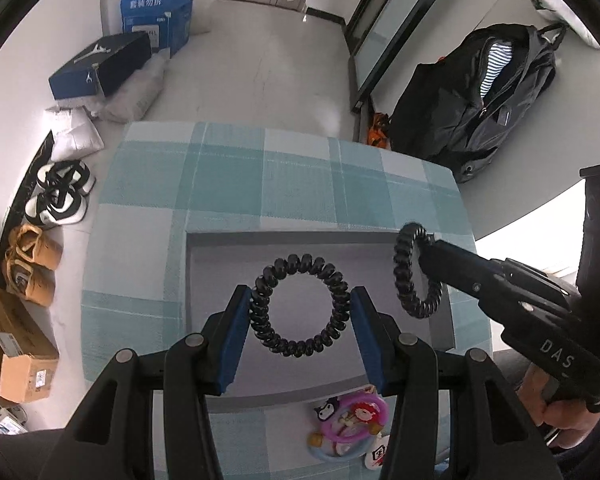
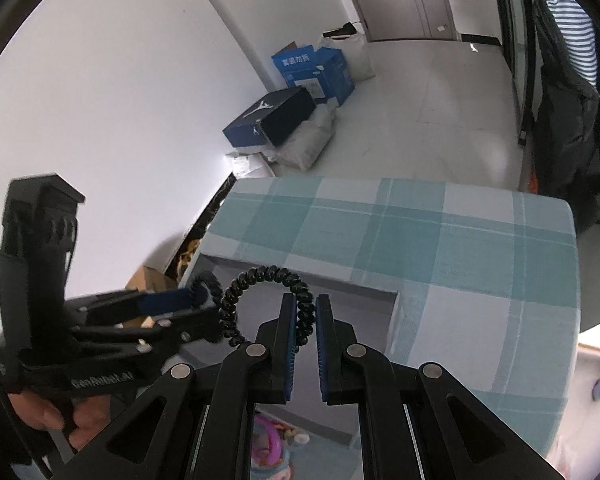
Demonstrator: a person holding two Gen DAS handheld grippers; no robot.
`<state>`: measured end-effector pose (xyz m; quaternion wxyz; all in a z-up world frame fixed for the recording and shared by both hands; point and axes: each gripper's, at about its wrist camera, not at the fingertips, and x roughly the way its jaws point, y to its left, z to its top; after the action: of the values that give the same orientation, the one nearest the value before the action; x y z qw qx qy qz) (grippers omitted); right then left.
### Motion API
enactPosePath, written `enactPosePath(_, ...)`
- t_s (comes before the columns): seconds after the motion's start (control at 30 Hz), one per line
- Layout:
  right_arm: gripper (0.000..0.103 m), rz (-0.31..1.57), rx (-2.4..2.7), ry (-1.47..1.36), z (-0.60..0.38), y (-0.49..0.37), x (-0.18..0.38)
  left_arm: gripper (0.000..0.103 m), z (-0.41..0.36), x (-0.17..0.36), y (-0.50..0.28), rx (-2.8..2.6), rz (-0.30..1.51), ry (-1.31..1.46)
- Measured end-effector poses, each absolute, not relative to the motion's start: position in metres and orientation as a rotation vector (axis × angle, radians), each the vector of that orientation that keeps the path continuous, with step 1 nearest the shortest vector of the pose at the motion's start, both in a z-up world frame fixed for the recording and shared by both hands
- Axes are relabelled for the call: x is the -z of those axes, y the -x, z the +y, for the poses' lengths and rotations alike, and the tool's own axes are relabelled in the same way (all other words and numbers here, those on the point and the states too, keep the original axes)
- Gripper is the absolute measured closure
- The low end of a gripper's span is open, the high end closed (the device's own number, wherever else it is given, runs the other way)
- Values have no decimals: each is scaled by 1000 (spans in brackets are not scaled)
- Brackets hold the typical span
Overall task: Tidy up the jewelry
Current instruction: 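Lower both black coils into the grey box and open both grippers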
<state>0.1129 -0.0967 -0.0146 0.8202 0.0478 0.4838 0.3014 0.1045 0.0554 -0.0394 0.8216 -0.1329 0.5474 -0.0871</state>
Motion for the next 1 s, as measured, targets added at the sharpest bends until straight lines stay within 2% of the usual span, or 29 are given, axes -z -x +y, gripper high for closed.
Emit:
enactPosePath(0.23, 94, 1060, -638, -107, -94, -121, 21, 58, 60, 45, -110, 166, 1172, 282)
enactPosePath(0.37, 90, 1058, -624, -110, -94, -123, 21, 58, 63, 48, -113, 172, 1183, 320)
enactPosePath(0.43, 78, 1061, -624, -110, -95, -124, 19, 57, 64, 47, -113, 177, 1175, 331)
enactPosePath(0.47, 67, 1046, -622, -122, -98, -124, 16, 57, 64, 45, -113, 187, 1163, 332)
enactPosePath(0.57, 56, 985, -625, -131, -102, -119, 4, 52, 61, 38, -109, 186, 1124, 302)
enactPosePath(0.6, 50, 964, -624, -128, -103, -118, 0, 39, 60, 35, -108, 187, 1110, 291)
enactPosePath(0.67, 45, 926, -614, -125, -106, -114, -6, 24, 61, 31, -104, 187, 1076, 287)
enactPosePath(0.87, 43, 900, -609, -112, -106, -104, -12, 23, 66, 24, -99, 182, 1039, 297)
enactPosePath(0.93, 40, 898, -600, -105, -106, -100, -14, 23, 70, 22, -97, 179, 1029, 300)
enactPosePath(1.0, 31, 899, -587, -102, -108, -94, -16, 23, 81, 15, -93, 146, 990, 290)
